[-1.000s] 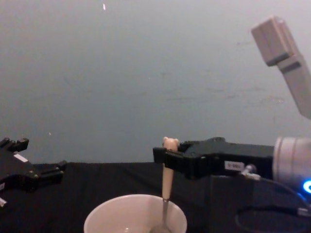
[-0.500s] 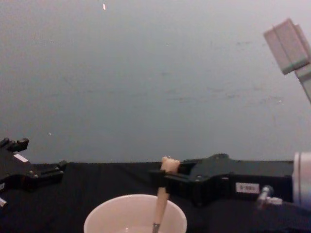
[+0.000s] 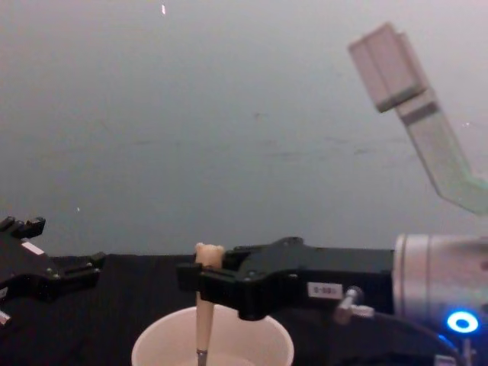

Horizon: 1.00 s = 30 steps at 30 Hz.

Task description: Pick up the stirring spoon with one hand, stir inside the cup, then place it back in its original position.

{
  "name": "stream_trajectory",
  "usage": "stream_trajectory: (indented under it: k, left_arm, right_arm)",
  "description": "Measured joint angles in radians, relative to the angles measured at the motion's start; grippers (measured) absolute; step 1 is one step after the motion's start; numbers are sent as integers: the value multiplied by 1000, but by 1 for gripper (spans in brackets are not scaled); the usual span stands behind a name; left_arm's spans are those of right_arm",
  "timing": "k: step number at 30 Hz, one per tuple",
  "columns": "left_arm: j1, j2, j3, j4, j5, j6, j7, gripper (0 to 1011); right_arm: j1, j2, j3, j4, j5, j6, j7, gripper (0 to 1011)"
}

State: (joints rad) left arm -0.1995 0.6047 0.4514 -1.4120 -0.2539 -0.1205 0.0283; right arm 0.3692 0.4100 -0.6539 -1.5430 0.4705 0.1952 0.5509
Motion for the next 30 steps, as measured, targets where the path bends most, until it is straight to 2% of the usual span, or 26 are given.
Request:
stream_trajectory:
  k: [8,16,23,30]
  left_arm:
    - [0,0,0,0,0,0,0,1001]
    - [0,0,0,0,0,0,0,1001]
    - [0,0,0,0,0,0,0,1001]
    - [0,0,0,0,0,0,0,1001]
  right_arm:
    - [45,-58,-8,86,-28,-19,-27,223]
    - [76,-97,20,153,-49,-32,-64,223]
    - [78,-92,50,152,-55,-24,-78,223]
    - [43,-48,73,90,-47,2,-68,223]
